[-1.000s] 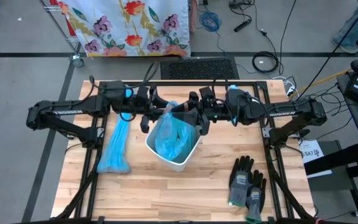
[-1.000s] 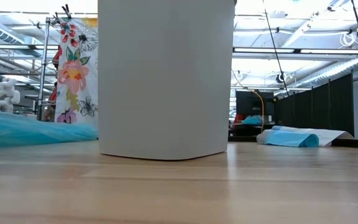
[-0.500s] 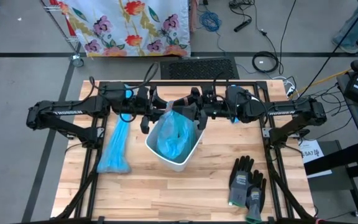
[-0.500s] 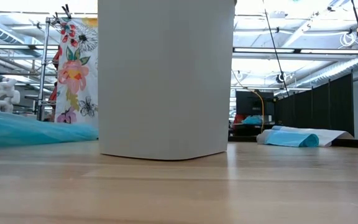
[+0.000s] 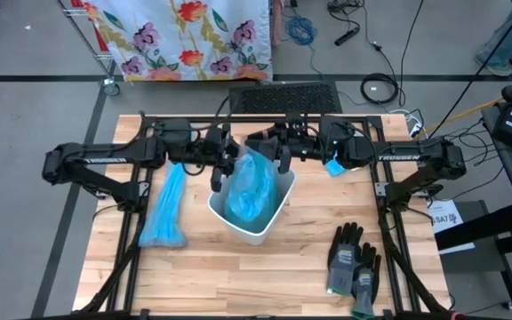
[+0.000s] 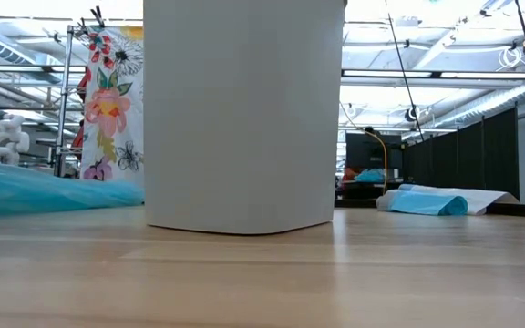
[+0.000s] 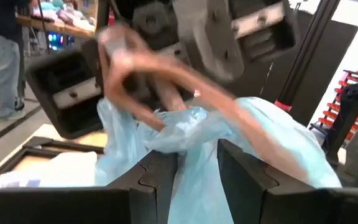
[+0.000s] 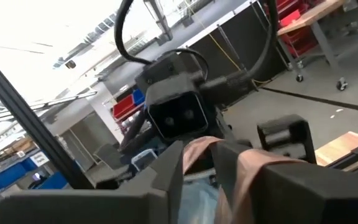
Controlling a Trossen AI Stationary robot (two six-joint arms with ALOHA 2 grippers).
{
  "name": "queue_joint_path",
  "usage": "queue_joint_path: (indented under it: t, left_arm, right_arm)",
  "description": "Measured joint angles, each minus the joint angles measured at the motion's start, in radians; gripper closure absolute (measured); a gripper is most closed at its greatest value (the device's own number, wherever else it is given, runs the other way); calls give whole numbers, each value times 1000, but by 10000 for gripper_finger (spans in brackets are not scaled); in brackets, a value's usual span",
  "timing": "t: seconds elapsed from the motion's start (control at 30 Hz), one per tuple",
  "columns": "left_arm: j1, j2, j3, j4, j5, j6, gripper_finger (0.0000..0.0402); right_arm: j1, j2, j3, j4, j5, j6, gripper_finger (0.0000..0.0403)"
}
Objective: Place trash/remove bag and relplace
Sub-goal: Remove the blue trash bag from the white trash bin
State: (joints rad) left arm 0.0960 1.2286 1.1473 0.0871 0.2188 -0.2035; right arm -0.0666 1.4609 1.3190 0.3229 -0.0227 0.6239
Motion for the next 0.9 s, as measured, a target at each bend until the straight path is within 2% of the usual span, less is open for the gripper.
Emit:
queue_joint_path:
  t: [0.2,0.9]
  left_arm:
    - [1,9,1,14,0,7,279]
    - [0,15,0,9,0,2,279]
  right_arm:
    - [0,0,0,1,3,-81,394]
    - [3,0,0,-10,-9,-90,403]
